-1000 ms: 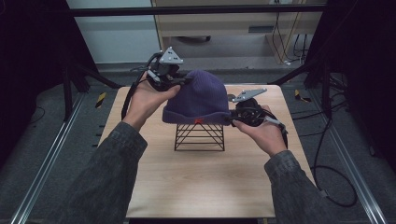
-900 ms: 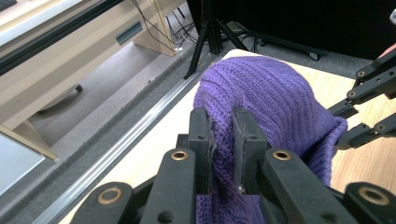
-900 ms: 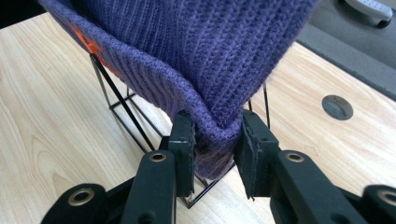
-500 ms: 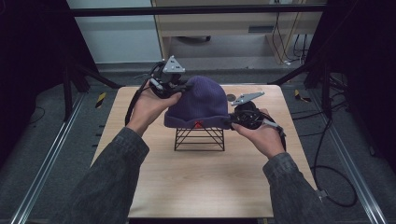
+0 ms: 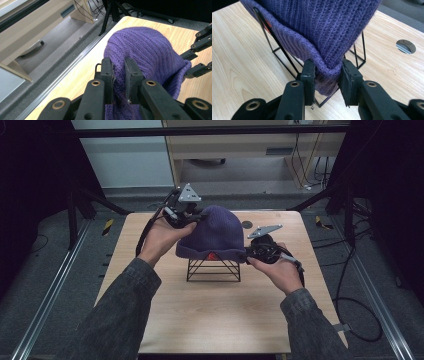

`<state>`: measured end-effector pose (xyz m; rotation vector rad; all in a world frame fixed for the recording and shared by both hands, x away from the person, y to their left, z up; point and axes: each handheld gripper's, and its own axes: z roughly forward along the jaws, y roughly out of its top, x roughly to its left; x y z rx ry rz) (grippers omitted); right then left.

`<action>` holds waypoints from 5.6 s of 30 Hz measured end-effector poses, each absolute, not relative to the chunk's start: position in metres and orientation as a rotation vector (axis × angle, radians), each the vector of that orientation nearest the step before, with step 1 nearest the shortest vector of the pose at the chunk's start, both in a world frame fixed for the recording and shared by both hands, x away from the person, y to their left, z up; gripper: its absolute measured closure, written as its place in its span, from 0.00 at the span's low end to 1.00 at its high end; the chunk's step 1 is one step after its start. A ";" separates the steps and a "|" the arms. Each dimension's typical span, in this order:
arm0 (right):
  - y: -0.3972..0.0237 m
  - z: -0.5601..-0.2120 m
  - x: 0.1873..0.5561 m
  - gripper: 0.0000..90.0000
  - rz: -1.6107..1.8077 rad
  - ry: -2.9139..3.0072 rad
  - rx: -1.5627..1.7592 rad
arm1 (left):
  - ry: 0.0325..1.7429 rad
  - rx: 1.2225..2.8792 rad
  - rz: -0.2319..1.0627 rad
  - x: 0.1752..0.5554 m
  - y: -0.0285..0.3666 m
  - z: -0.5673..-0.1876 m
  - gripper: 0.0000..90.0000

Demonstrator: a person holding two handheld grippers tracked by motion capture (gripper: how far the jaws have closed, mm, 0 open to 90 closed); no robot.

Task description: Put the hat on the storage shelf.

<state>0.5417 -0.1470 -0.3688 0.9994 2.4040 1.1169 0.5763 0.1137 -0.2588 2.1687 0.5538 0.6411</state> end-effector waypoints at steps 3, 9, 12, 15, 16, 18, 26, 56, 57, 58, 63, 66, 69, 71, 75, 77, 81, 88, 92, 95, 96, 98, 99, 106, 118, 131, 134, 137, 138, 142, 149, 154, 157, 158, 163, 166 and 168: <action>-0.147 -0.370 0.542 0.74 1.114 2.404 1.001 | 0.561 2.167 0.637 0.577 0.115 -0.261 0.88; -0.146 -0.373 0.543 0.74 1.105 2.413 1.003 | 0.561 2.178 0.635 0.577 0.119 -0.268 0.87; -0.144 -0.374 0.543 0.74 1.101 2.420 1.007 | 0.561 2.180 0.633 0.577 0.120 -0.269 0.87; -0.143 -0.374 0.543 0.74 1.096 2.418 0.997 | 0.553 2.185 0.647 0.575 0.120 -0.268 0.87; -0.142 -0.374 0.543 0.74 1.094 2.418 0.998 | 0.552 2.187 0.651 0.575 0.120 -0.269 0.87; -0.142 -0.374 0.543 0.73 1.092 2.415 1.000 | 0.553 2.189 0.651 0.575 0.119 -0.269 0.87; -0.140 -0.383 0.545 0.72 1.072 2.430 1.007 | 0.567 2.188 0.635 0.575 0.122 -0.280 0.87; -0.133 -0.416 0.540 0.75 0.941 2.459 1.009 | 0.576 2.205 0.581 0.563 0.129 -0.320 0.86; -0.133 -0.416 0.540 0.75 0.941 2.459 1.009 | 0.573 2.205 0.581 0.563 0.129 -0.320 0.86; -0.133 -0.417 0.540 0.75 0.939 2.461 1.005 | 0.571 2.205 0.579 0.562 0.129 -0.321 0.86; -0.134 -0.425 0.540 0.75 0.943 2.469 1.024 | 0.576 2.204 0.575 0.561 0.131 -0.328 0.86; -0.135 -0.429 0.540 0.76 0.940 2.472 1.030 | 0.576 2.214 0.567 0.561 0.132 -0.330 0.86; -0.135 -0.431 0.539 0.77 0.939 2.479 1.034 | 0.573 2.216 0.564 0.560 0.133 -0.330 0.86; -0.136 -0.431 0.540 0.77 0.938 2.478 1.036 | 0.572 2.212 0.564 0.560 0.133 -0.331 0.85; -0.135 -0.431 0.540 0.77 0.930 2.485 1.035 | 0.577 2.201 0.566 0.558 0.133 -0.334 0.85; -0.135 -0.432 0.540 0.77 0.930 2.486 1.035 | 0.581 2.200 0.564 0.558 0.134 -0.336 0.85; -0.136 -0.432 0.541 0.76 0.925 2.492 1.041 | 0.579 2.208 0.548 0.557 0.135 -0.338 0.85; -0.135 -0.432 0.540 0.68 0.915 2.480 1.043 | 0.604 2.205 0.549 0.554 0.137 -0.340 0.81; -0.138 -0.425 0.532 0.58 0.960 2.440 1.054 | 0.608 2.167 0.554 0.550 0.140 -0.337 0.73; -0.139 -0.423 0.527 0.56 0.970 2.438 1.050 | 0.610 2.154 0.562 0.547 0.142 -0.335 0.72; -0.140 -0.423 0.525 0.55 0.968 2.440 1.051 | 0.609 2.155 0.562 0.546 0.142 -0.334 0.70; -0.140 -0.423 0.524 0.54 0.973 2.438 1.050 | 0.602 2.161 0.576 0.543 0.144 -0.332 0.69; -0.141 -0.423 0.524 0.53 0.971 2.437 1.054 | 0.603 2.157 0.586 0.541 0.144 -0.332 0.67; -0.137 -0.416 0.521 0.49 0.991 2.415 1.052 | 0.611 2.153 0.570 0.537 0.150 -0.330 0.53; -0.128 -0.394 0.511 0.43 1.019 2.372 1.005 | 0.579 2.165 0.568 0.523 0.147 -0.329 0.40; -0.115 -0.369 0.496 0.18 1.055 2.332 0.957 | 0.588 2.155 0.559 0.498 0.139 -0.329 0.19; -0.115 -0.367 0.491 0.17 1.068 2.324 0.930 | 0.581 2.184 0.581 0.490 0.141 -0.329 0.15; -0.118 -0.362 0.484 0.15 1.092 2.307 0.915 | 0.582 2.178 0.587 0.483 0.145 -0.327 0.13; -0.119 -0.361 0.481 0.14 1.102 2.301 0.907 | 0.580 2.179 0.589 0.481 0.147 -0.327 0.12; -0.125 -0.360 0.474 0.10 1.114 2.290 0.890 | 0.585 2.187 0.595 0.474 0.151 -0.325 0.10; -0.139 -0.355 0.456 0.07 1.128 2.278 0.829 | 0.578 2.192 0.587 0.454 0.162 -0.328 0.07; -0.156 -0.360 0.445 0.07 1.118 2.263 0.859 | 0.584 2.190 0.595 0.440 0.177 -0.334 0.06; -0.163 -0.364 0.441 0.07 1.116 2.259 0.876 | 0.600 2.193 0.587 0.434 0.187 -0.340 0.06; -0.166 -0.365 0.441 0.07 1.117 2.256 0.880 | 0.599 2.201 0.586 0.433 0.189 -0.341 0.06; -0.179 -0.371 0.437 0.08 1.106 2.247 0.916 | 0.612 2.222 0.576 0.432 0.200 -0.348 0.07; -0.184 -0.373 0.437 0.08 1.106 2.241 0.944 | 0.653 2.225 0.560 0.436 0.208 -0.357 0.07; -0.193 -0.379 0.438 0.09 1.104 2.223 0.988 | 0.711 2.221 0.554 0.442 0.220 -0.364 0.07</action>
